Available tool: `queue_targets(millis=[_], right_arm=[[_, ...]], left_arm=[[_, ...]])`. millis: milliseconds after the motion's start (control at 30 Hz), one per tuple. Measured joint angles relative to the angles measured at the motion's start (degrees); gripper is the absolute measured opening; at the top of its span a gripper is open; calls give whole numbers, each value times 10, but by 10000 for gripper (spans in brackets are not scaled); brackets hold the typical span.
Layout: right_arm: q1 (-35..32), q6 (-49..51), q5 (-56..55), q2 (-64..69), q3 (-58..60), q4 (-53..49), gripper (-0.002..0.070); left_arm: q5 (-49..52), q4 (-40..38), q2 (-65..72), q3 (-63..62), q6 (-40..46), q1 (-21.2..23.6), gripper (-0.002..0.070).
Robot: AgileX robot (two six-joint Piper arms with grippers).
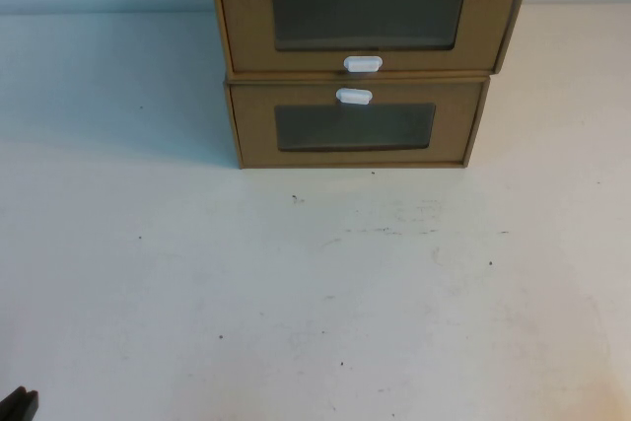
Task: Open the shoe box
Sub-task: 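Pull the top drawer of the cardboard box fully open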
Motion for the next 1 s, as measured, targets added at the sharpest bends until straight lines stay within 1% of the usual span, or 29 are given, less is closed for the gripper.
queue_targets(millis=[800,900,1000], right_arm=[[0,0,0,0,0,0,-14],[0,0,0,0,0,0,-14],[0,0,0,0,0,0,-14]], left_arm=[[-2,0,0,0,0,0,-5],[-27,6,0,0,1,0,-6],[-72,-18,0,0,-7,0,-5]])
